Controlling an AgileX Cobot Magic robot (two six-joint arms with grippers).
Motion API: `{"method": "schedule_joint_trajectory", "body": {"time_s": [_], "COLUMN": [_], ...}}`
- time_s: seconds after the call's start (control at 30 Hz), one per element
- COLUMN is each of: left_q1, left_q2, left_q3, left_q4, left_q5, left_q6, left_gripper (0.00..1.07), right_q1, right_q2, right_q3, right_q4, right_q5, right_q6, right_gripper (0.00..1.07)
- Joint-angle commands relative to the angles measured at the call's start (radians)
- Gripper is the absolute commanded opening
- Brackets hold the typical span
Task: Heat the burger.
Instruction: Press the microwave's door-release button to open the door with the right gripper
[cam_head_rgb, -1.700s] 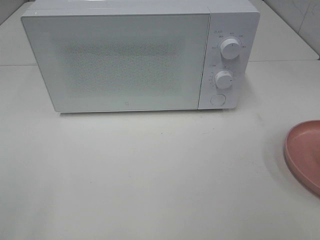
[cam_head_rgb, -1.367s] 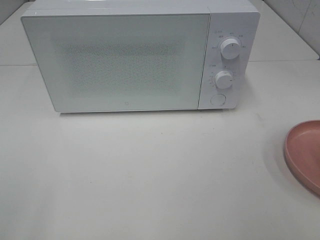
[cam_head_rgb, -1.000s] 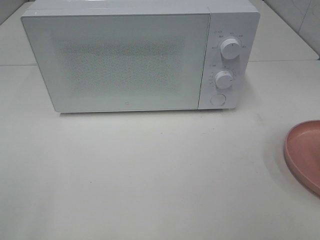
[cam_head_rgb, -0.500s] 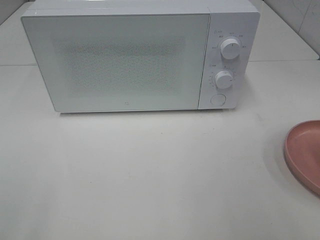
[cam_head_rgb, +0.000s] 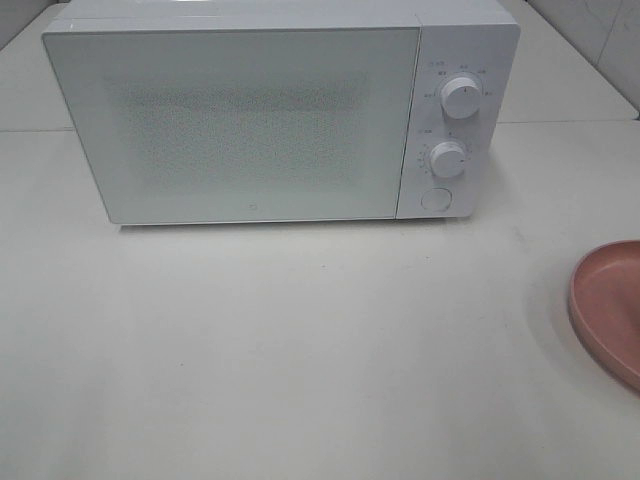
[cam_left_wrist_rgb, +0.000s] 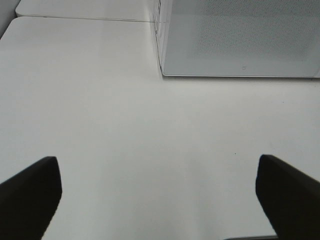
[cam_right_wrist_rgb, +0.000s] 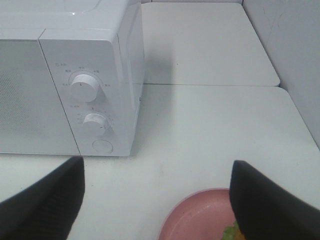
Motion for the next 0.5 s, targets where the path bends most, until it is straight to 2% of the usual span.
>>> {"method": "schedule_joint_trajectory", "body": {"time_s": [0.03, 0.23, 0.5], "left_q1": [-0.005, -0.005, -0.005], "left_q2": [-0.024, -0.024, -0.024], "left_q3": [0.001, 0.001, 0.001], "left_q4": [-0.009, -0.009, -0.009], "left_q5": [-0.016, -0.016, -0.016], "left_q6": [-0.005, -0.005, -0.005], "left_gripper": [0.98, 0.98, 0.98], "right_q1": [-0.005, -0.005, -0.005], "right_q2": [0.068, 0.199, 0.308], "right_q3": [-0.006, -0.006, -0.006], "right_q4": [-0.011, -0.011, -0.018], "right_q5": [-0.098, -0.252, -0.359], "right_q6": [-0.008, -0.009, -0.009], "right_gripper": [0.76, 0.76, 0.76]}}
